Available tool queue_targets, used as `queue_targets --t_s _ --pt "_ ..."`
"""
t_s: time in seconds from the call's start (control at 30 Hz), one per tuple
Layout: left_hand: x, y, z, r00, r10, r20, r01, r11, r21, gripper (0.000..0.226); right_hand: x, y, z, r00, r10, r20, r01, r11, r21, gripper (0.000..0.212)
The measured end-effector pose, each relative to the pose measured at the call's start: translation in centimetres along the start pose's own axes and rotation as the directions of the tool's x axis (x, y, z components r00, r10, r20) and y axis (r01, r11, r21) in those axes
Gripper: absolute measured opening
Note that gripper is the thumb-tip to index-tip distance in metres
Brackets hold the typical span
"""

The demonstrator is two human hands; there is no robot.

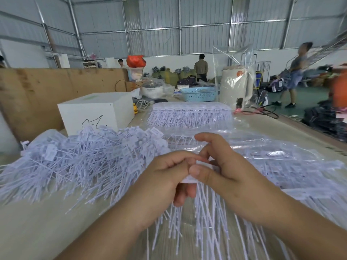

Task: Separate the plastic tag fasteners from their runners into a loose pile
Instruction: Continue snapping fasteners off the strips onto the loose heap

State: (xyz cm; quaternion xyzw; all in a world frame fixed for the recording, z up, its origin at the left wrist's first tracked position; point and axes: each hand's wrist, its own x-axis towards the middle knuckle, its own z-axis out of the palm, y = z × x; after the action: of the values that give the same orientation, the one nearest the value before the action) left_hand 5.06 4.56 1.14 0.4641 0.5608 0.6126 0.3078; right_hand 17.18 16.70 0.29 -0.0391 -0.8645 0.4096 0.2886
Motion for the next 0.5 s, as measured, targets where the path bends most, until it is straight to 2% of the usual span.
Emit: queue_targets --t_s 0.1,0.17,0.27,0.43,0.5 --pt "-0.02 -0.16 0.15 0.994 -0.109 0.019 0.111 0.984 -0.143 0.025 0.03 0.19 0.17 1.000 -0.004 0.013 0.004 1.000 -0.016 0.051" --pt "-0.08 -0.11 0.34 0.989 -0.146 0.035 0.150 0.965 -0.214 0.018 0.03 0.13 0.20 1.000 -0.004 0.027 0.004 1.000 -0.013 0.054" --pt "0.00 -0.26 0.30 0.982 -0.179 0.054 0.187 0.958 -0.219 0.024 -0.06 0.23 0.25 0.998 -0.012 0.058 0.016 0.998 -0.065 0.066" --pt "0.30 -0.52 -0.01 0.980 -0.190 0.051 0.197 0.959 -0.205 0.017 -0.08 0.44 0.50 0.998 -0.001 0.060 0.008 0.994 -0.110 0.066" --pt "0.39 -0.69 -0.09 0.976 -0.214 0.033 0.217 0.952 -0.216 0.023 -0.13 0.54 0.53 0.998 0.013 0.055 -0.007 0.993 -0.117 0.065"
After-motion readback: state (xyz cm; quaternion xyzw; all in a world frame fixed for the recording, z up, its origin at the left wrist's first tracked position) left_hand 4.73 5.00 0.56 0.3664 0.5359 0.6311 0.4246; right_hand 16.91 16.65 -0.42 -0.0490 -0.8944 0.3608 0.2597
